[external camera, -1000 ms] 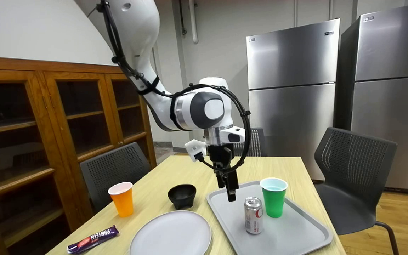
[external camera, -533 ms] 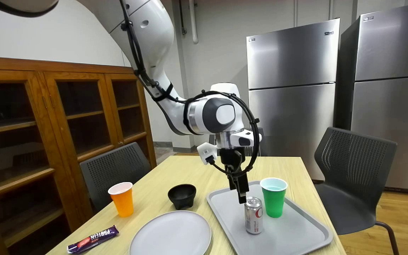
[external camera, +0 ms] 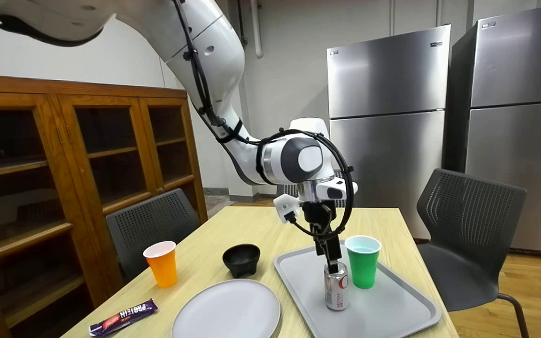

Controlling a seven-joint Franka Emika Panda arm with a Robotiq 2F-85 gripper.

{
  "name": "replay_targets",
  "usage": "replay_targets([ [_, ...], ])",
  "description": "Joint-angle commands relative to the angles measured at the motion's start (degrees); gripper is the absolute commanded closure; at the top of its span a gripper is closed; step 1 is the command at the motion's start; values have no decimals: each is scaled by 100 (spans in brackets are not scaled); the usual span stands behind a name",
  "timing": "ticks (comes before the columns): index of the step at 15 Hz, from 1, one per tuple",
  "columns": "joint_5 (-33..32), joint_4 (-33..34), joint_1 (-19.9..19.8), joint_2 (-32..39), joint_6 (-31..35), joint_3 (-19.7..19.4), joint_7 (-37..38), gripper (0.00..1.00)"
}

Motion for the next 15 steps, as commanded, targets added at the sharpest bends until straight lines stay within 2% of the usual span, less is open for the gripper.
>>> replay_targets([
  [1,114,305,-68,270,4,9,119,0],
  [15,339,658,-90,766,102,4,92,0],
])
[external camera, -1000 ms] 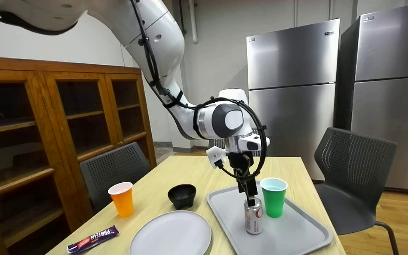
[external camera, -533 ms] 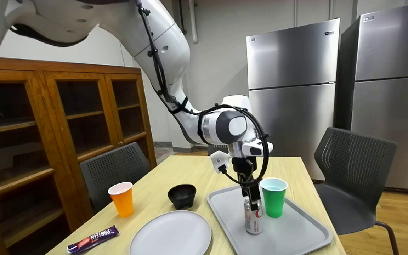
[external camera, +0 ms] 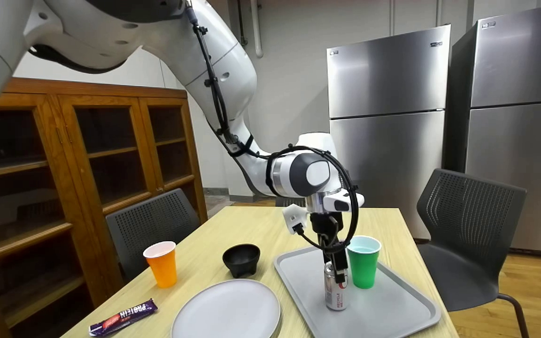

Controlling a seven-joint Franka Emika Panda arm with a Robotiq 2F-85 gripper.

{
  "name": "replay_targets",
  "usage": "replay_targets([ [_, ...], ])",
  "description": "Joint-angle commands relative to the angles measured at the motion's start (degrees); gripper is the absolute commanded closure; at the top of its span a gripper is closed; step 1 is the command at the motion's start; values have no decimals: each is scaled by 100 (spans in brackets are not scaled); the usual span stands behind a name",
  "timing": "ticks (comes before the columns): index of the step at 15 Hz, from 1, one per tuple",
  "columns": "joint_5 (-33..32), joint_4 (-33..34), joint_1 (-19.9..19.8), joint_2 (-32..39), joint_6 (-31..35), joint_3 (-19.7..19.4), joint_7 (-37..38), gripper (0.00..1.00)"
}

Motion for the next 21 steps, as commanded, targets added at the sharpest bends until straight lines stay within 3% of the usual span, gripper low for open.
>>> replay_targets([
  [1,75,113,-31,85,57,11,52,25],
  [2,78,112,-32,90,63,12,48,27],
  [6,84,105,-32,103,93,10,44,58],
  [7,85,85,-29,67,82,6,42,61],
  [21,-264,-743,315,-915,247,-114,-19,61],
])
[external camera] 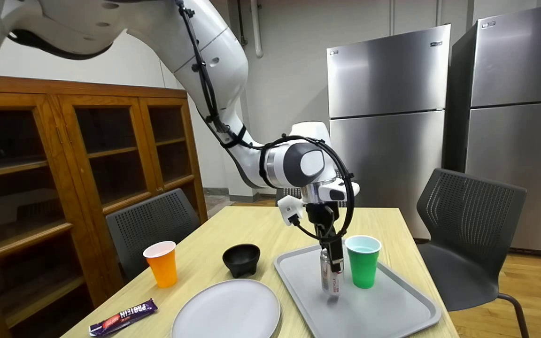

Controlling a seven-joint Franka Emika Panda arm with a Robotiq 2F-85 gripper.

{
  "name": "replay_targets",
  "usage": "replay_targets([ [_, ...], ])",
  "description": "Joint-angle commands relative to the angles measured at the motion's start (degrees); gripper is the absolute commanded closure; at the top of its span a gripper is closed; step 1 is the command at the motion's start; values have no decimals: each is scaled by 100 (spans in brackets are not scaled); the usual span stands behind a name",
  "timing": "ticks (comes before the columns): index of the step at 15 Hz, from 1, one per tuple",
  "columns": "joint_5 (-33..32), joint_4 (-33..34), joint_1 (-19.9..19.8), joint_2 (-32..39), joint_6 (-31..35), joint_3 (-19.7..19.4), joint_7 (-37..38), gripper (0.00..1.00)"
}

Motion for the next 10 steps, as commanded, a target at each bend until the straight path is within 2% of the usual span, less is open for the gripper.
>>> replay_targets([
  [1,-187,-536,183,-603,82,-6,-32,61],
  [10,-396,-1345,586,-1280,270,270,-81,61],
])
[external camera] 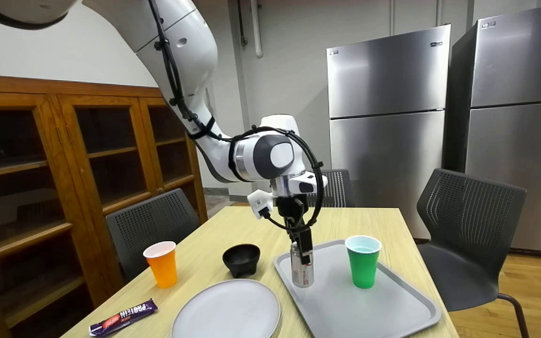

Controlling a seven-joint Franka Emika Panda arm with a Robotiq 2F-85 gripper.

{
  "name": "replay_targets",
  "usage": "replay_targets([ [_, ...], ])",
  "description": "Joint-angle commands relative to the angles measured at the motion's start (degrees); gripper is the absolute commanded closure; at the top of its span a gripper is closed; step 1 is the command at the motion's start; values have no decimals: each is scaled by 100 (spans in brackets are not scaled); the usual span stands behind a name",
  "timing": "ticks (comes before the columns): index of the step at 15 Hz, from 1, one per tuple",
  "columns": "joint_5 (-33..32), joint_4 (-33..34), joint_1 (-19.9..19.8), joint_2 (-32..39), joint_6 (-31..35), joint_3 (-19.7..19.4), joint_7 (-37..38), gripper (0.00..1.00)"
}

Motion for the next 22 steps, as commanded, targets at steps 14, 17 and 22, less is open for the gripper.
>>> replay_targets([
  [14,-218,-1581,369,-1366,442,833,-488,61],
  [17,-389,-1847,396,-1525,491,907,-541,61],
  [22,-585,-2210,388,-1684,616,1014,-612,61],
])
